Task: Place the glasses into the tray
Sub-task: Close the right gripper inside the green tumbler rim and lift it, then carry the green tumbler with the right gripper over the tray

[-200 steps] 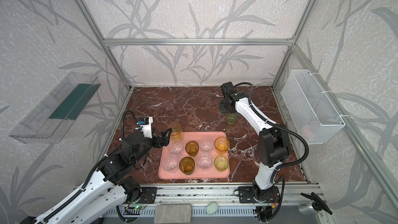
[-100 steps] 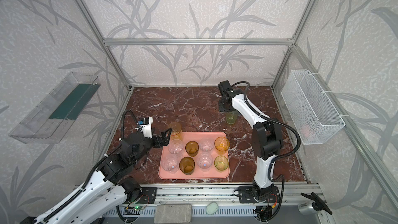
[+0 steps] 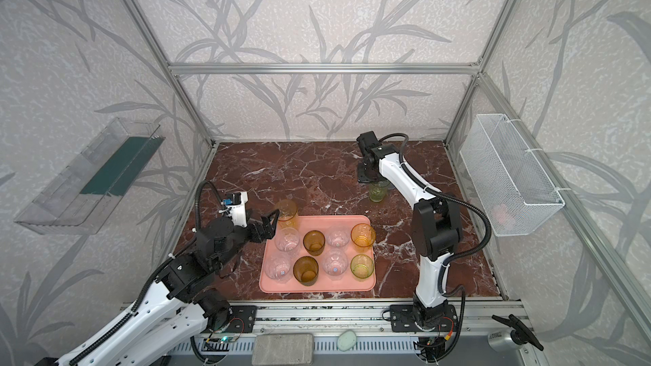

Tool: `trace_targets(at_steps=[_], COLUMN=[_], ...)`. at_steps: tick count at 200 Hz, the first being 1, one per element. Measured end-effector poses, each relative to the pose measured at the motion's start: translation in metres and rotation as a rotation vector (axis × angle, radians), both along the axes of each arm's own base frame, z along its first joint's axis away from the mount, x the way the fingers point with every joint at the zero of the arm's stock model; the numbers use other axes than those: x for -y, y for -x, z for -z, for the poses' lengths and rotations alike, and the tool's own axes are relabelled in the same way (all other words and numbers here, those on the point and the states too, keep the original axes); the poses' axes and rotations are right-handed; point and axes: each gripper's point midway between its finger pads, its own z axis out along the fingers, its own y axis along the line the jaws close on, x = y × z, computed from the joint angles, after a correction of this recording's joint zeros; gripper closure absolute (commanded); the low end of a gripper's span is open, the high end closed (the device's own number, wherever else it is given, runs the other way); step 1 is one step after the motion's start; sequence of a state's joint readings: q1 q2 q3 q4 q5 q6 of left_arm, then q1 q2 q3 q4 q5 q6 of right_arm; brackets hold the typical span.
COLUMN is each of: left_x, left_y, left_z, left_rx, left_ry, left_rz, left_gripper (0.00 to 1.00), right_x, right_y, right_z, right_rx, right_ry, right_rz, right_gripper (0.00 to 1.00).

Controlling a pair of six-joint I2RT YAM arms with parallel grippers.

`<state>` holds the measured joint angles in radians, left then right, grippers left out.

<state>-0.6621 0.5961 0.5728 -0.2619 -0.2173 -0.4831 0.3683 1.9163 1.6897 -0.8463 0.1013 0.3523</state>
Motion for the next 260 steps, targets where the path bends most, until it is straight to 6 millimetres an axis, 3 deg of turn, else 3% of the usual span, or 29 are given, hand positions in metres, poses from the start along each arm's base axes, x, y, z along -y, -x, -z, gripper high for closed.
trace_targets(at_steps=[54,116,172,260], left_x=[0.000,-0.003,-0.011,-0.010], left_y=[0.000,0.001,0.004,0.003], left_z=[0.001,0.000,-0.011,-0.007], left_rx=[-0.003,0.000,0.036,0.021], left_ry=[0.005,0.005,0.024,0.020], left_rz=[-0.002,-0.010,-0.038,-0.043], left_gripper=[0.01,0.01,0.01,0.01], right_x=[-0.012,-0.032,-0.048,-0.068], right_y=[0.006,0.021,0.039,0.070], right_z=[-0.005,-0.035,-0.050,-0.089], right_rx=[-0.003,0.050,0.066,0.141], right_ry=[-0.037,-0.050,-0.023,0.031], right_rz=[-0.022,-0.074,-0.125,-0.217], right_gripper=[1.00,1.00,1.00,1.00])
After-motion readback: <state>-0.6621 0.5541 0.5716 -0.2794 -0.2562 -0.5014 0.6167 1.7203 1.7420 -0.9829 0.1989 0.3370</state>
